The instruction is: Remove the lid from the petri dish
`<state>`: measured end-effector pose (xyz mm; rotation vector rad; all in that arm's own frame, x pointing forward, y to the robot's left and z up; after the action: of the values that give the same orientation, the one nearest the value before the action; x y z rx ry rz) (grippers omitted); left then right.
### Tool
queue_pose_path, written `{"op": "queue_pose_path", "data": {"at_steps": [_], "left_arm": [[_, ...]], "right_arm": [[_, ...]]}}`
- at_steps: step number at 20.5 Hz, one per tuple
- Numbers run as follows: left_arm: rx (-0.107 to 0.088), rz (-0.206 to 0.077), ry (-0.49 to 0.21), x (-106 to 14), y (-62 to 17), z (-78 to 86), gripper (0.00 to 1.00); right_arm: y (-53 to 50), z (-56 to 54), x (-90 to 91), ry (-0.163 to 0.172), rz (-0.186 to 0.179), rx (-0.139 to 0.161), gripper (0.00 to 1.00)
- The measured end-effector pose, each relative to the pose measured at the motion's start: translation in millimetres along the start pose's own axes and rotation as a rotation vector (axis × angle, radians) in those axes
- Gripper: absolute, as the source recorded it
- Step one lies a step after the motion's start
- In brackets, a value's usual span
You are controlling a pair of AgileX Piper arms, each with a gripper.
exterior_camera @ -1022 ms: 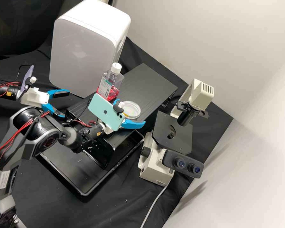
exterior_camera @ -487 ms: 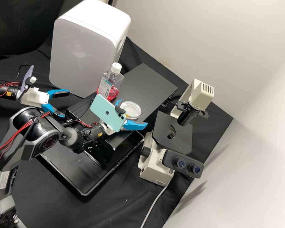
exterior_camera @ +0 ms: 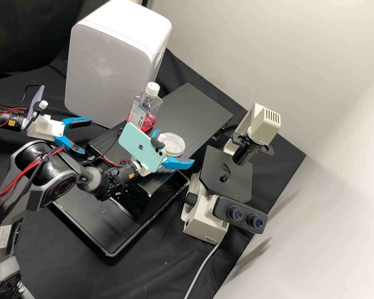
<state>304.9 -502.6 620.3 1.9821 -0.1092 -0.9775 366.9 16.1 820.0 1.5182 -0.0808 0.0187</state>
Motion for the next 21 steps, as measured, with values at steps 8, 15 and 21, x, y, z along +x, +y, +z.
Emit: {"op": "queue_pose_path", "data": {"at_steps": [8,15,21], "left_arm": [[0.0,0.0,0.0,0.0,0.0,0.0,1.0],[0.0,0.0,0.0,0.0,0.0,0.0,1.0],[0.0,0.0,0.0,0.0,0.0,0.0,1.0]], "right_arm": [[1.1,-1.0,-0.3,0.003,0.003,0.0,0.0],[1.1,-1.0,-0.3,0.003,0.003,0.0,0.0],[1.1,-1.0,-0.3,0.003,0.003,0.0,0.0]]}}
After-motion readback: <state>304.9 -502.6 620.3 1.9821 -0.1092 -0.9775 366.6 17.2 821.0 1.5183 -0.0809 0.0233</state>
